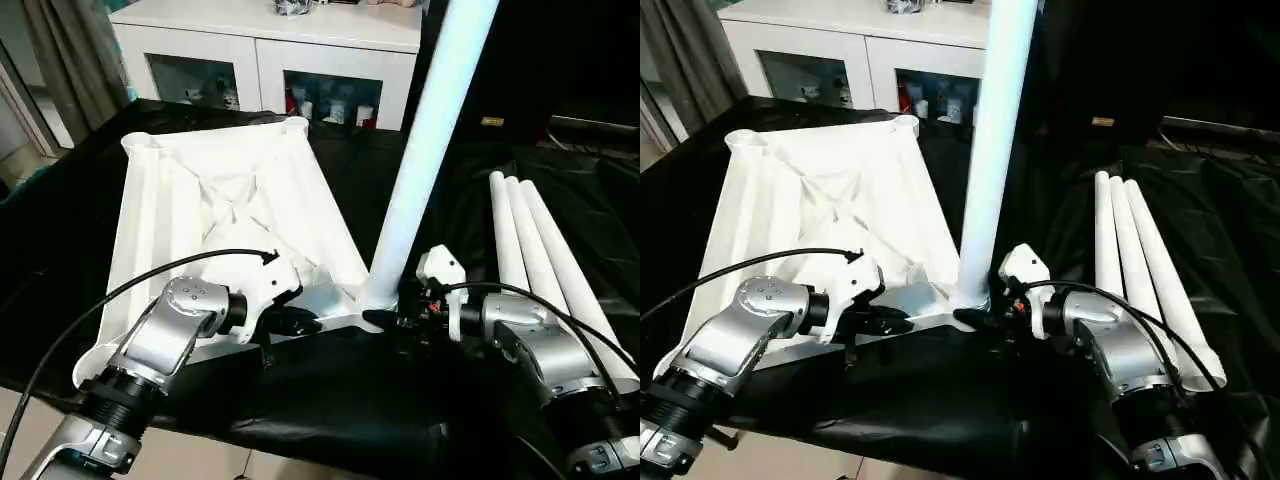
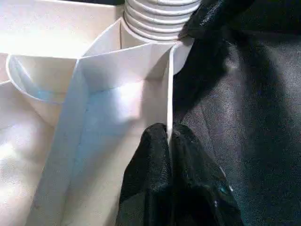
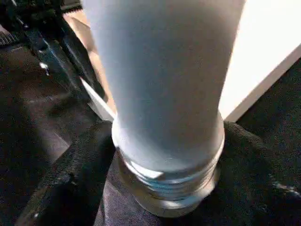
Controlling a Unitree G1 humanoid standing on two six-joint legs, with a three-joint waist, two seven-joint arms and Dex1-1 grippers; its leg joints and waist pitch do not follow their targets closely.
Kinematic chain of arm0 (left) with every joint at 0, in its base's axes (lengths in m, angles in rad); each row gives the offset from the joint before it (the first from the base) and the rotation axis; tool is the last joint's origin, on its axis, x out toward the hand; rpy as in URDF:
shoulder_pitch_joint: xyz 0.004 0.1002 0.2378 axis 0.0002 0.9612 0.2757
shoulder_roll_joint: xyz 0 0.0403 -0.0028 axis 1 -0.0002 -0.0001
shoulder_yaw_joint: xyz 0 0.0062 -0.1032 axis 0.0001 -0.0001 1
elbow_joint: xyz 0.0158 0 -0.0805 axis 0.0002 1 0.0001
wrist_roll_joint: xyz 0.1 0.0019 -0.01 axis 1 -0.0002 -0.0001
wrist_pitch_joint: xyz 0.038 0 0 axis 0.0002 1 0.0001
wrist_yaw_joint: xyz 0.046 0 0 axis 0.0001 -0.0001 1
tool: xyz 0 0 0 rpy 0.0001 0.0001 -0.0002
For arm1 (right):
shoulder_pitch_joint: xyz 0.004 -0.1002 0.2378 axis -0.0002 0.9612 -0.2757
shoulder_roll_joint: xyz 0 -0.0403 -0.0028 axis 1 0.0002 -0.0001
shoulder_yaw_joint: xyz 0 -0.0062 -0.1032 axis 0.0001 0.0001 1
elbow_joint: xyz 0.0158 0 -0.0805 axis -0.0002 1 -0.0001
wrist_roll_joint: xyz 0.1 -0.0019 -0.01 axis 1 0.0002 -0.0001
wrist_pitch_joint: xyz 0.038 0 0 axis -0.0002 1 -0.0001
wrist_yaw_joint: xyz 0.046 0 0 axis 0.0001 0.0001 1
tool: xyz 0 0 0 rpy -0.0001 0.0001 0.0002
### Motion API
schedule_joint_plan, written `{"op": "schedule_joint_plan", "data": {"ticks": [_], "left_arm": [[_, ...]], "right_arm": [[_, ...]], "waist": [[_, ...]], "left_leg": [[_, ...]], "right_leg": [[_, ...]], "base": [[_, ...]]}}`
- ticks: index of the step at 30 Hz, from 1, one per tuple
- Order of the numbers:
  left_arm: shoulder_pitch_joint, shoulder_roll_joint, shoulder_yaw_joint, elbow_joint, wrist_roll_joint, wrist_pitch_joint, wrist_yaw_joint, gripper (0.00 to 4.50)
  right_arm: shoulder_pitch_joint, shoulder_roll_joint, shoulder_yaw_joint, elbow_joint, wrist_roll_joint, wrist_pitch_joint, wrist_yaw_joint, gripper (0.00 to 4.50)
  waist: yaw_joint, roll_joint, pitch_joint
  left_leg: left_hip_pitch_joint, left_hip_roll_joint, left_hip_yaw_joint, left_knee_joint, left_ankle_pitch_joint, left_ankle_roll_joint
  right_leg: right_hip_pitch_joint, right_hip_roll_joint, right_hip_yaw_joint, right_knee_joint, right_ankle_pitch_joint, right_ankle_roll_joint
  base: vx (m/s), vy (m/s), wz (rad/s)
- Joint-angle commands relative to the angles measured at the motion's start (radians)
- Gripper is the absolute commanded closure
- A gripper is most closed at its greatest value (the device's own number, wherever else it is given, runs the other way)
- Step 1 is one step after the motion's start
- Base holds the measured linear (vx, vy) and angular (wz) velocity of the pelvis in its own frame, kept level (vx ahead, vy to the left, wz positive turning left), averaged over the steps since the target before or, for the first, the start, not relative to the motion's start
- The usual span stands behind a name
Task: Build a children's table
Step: Rotate leg to tighten
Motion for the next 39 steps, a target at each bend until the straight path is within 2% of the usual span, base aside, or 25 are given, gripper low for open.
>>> {"op": "schedule_joint_plan", "data": {"ticks": [1,10,11,13,18,24,25,26,28,29,30,31,33,34,35,36,38,39], "left_arm": [[-0.007,-0.012,-0.012,-0.036,-0.028,-0.009,-0.02,4.5],[-0.007,-0.009,-0.013,-0.033,-0.026,-0.01,-0.022,4.5],[-0.007,-0.009,-0.013,-0.033,-0.026,-0.01,-0.022,4.5],[-0.007,-0.009,-0.013,-0.033,-0.027,-0.01,-0.022,4.5],[-0.005,-0.009,-0.013,-0.034,-0.026,-0.009,-0.02,4.5],[-0.011,-0.029,-0.009,-0.016,-0.012,0.006,0.024,4.5],[-0.021,-0.052,-0.002,0.008,0.002,0.018,0.069,4.5],[-0.029,-0.068,0.002,0.026,0.013,0.027,0.104,4.5],[-0.051,-0.108,0.006,0.07,0.039,0.044,0.181,4.5],[-0.068,-0.139,0.008,0.104,0.058,0.055,0.24,4.5],[-0.091,-0.179,0.016,0.147,0.072,0.064,0.308,4.5],[-0.11,-0.214,0.025,0.181,0.078,0.077,0.36,4.5],[-0.135,-0.26,0.039,0.224,0.078,0.088,0.424,4.5],[-0.154,-0.289,0.041,0.257,0.082,0.082,0.462,4.5],[-0.172,-0.318,0.04,0.29,0.089,0.075,0.499,4.5],[-0.179,-0.328,0.04,0.303,0.092,0.072,0.513,4.5],[-0.2,-0.352,0.035,0.332,0.11,0.047,0.542,4.5],[-0.204,-0.355,0.033,0.336,0.112,0.041,0.541,4.5]], "right_arm": [[0.006,0.004,-0.004,-0.017,-0.005,-0.016,0.003,0.93],[-0.008,0.005,-0.017,-0.008,0.018,-0.015,0.006,0.93],[-0.008,0.004,-0.018,-0.008,0.02,-0.015,0.007,1.1],[-0.008,0.004,-0.017,-0.006,0.021,-0.013,0.01,1.1],[-0.003,0.008,-0.014,-0.002,0.015,-0.012,0.006,1.63],[-0.005,0.055,-0.03,0.069,-0.022,-0.036,-0.125,1.71],[-0.008,0.093,-0.048,0.11,-0.031,-0.034,-0.208,1.71],[-0.012,0.114,-0.054,0.134,-0.041,-0.039,-0.257,1.72],[-0.028,0.16,-0.07,0.184,-0.062,-0.043,-0.373,1.73],[-0.042,0.191,-0.083,0.219,-0.074,-0.041,-0.459,1.73],[-0.058,0.225,-0.097,0.254,-0.08,-0.03,-0.543,1.73],[-0.071,0.251,-0.107,0.28,-0.085,-0.024,-0.606,1.73],[-0.091,0.285,-0.115,0.316,-0.093,-0.018,-0.69,1.73],[-0.108,0.313,-0.12,0.339,-0.092,-0.019,-0.732,1.73],[-0.124,0.348,-0.128,0.357,-0.081,-0.024,-0.759,1.73],[-0.13,0.362,-0.132,0.366,-0.079,-0.028,-0.768,1.73],[-0.147,0.397,-0.113,0.372,-0.091,-0.06,-0.747,1.73],[-0.15,0.402,-0.11,0.373,-0.092,-0.067,-0.738,1.18]], "waist": [[0.001,-0.001,-0.07],[0.001,-0.001,-0.071],[0.001,-0.002,-0.07],[0.001,-0.001,-0.071],[0.002,-0.002,-0.07],[-0.002,0.0,-0.068],[-0.006,-0.001,-0.066],[-0.012,0.001,-0.059],[-0.016,-0.004,-0.06],[-0.017,-0.004,-0.059],[-0.025,0.0,-0.052],[-0.024,-0.004,-0.055],[-0.023,-0.005,-0.055],[-0.026,0.0,-0.053],[-0.027,-0.003,-0.052],[-0.026,-0.002,-0.055],[-0.024,-0.002,-0.058],[-0.023,-0.002,-0.057]], "left_leg": [[0.006,0.038,-0.007,-0.061,-0.068,0.079],[0.006,0.038,-0.007,-0.06,-0.061,0.081],[0.006,0.037,-0.007,-0.06,-0.064,0.081],[0.006,0.037,-0.007,-0.06,-0.066,0.08],[0.007,0.037,-0.006,-0.06,-0.062,0.081],[0.005,0.037,-0.007,-0.062,-0.085,0.064],[0.005,0.036,-0.007,-0.064,-0.1,0.056],[0.005,0.035,-0.007,-0.068,-0.134,0.041],[0.008,0.033,-0.009,-0.07,-0.163,0.013],[0.008,0.034,-0.009,-0.071,-0.166,0.008],[0.012,0.031,-0.008,-0.073,-0.203,-0.011],[0.016,0.029,-0.01,-0.073,-0.215,-0.025],[0.015,0.03,-0.011,-0.075,-0.219,-0.02],[0.015,0.027,-0.01,-0.077,-0.234,-0.016],[0.018,0.025,-0.012,-0.078,-0.253,-0.019],[0.019,0.027,-0.014,-0.078,-0.252,-0.021],[0.016,0.028,-0.013,-0.078,-0.235,-0.009],[0.016,0.028,-0.013,-0.079,-0.237,-0.004]], "right_leg": [[0.063,-0.066,0.032,-0.055,0.045,-0.29],[0.063,-0.065,0.033,-0.053,0.057,-0.292],[0.064,-0.065,0.033,-0.054,0.053,-0.291],[0.064,-0.066,0.033,-0.054,0.048,-0.29],[0.063,-0.065,0.033,-0.054,0.048,-0.289],[0.062,-0.066,0.033,-0.058,0.007,-0.284],[0.062,-0.065,0.032,-0.061,-0.02,-0.278],[0.056,-0.066,0.032,-0.07,-0.086,-0.268],[0.059,-0.068,0.032,-0.079,-0.183,-0.242],[0.057,-0.068,0.033,-0.079,-0.199,-0.236],[0.048,-0.066,0.034,-0.086,-0.269,-0.223],[0.052,-0.07,0.035,-0.091,-0.307,-0.206],[0.051,-0.067,0.036,-0.093,-0.307,-0.191],[0.044,-0.066,0.037,-0.096,-0.32,-0.189],[0.047,-0.065,0.035,-0.1,-0.35,-0.179],[0.047,-0.067,0.035,-0.099,-0.349,-0.178],[0.05,-0.065,0.037,-0.096,-0.28,-0.185],[0.049,-0.065,0.036,-0.096,-0.277,-0.186]], "base": [[0.0,0.0,0.0],[0.0,0.0,0.0],[0.0,0.0,0.0],[0.0,0.0,0.0],[0.0,0.0,0.0],[0.0,0.0,0.0],[0.0,0.0,0.0],[0.0,0.0,0.0],[0.0,0.0,0.0],[0.0,0.0,0.0],[0.0,0.0,0.0],[0.0,0.0,0.0],[0.0,0.0,0.0],[0.0,0.0,0.0],[0.0,0.0,0.0],[0.0,0.0,0.0],[0.0,0.0,0.0],[0.0,0.0,0.0]]}}
